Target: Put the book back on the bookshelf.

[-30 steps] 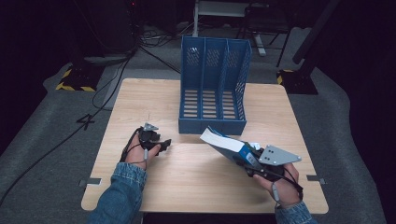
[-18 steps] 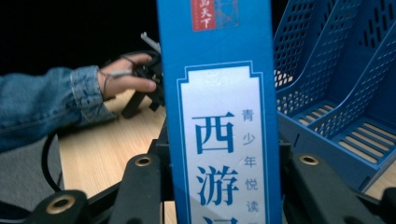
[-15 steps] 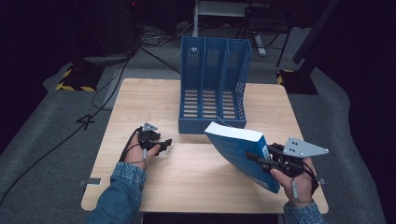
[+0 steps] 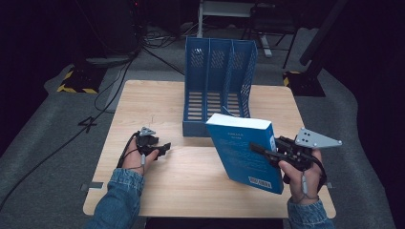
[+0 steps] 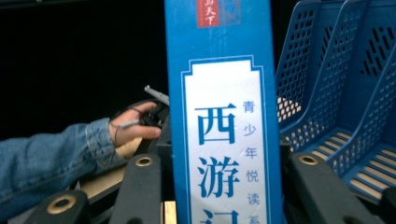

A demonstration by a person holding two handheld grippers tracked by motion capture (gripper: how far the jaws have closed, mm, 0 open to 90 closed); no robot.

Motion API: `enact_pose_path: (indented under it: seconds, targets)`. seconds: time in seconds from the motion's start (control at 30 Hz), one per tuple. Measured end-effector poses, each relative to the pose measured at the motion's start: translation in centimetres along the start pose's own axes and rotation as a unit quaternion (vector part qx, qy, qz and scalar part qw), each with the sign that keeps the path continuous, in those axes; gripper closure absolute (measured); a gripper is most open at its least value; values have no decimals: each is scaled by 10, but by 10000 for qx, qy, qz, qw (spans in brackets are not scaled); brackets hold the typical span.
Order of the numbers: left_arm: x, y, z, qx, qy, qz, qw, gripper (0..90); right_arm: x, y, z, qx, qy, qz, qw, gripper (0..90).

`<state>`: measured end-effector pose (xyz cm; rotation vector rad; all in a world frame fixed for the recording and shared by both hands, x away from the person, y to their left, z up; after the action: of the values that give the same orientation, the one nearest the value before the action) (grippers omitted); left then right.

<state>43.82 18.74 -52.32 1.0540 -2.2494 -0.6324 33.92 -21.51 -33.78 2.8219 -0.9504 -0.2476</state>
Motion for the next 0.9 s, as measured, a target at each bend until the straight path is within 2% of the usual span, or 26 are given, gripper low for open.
enact_pose_path:
  seconds: [0.07,0.1,0.13,0.2,0.3,0.53,0.77,0.83,0.9]
  targets:
    - [-1,1,1,37,68,-83,9999,361,1,-4,-7,58,-83,-1,9999,620]
    - [-3,4,2,16,54,-289,9996,362,1,-6,-10,96,-98,-18,9999,619]
    - [-4,4,2,-32,-72,-466,9989,362,1,-8,-12,121,-117,-44,9998,619]
    - [-5,6,4,-145,-263,-694,9971,362,1,-12,-17,179,-148,-64,9997,619]
    - [-6,7,5,-230,-490,-923,9943,360,2,-19,-24,285,-231,-119,9993,619]
    - [-10,11,7,-230,-459,-944,9942,336,3,-38,-40,359,-282,-240,9987,620]
    - [-17,18,11,-194,-301,-1123,9930,324,9,-71,-60,343,-262,-262,9987,620]
    - [-18,19,11,-178,-282,-1150,9928,325,9,-76,-63,345,-267,-264,9987,620]
    - [-18,19,11,-169,-277,-1158,9927,324,13,-88,-72,405,-382,-359,9978,619]
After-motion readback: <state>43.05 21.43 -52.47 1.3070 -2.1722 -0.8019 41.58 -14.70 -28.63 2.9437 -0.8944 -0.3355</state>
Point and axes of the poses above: each handheld gripper's, and its own axes: y roughly backward along the jaws, z roughly out of its underside, x roughly to its right, the point moved 3 cm from there along -y, roughly forward along the jaws, and after that the axes turned 6 degrees about z, right-handed, at the moved point
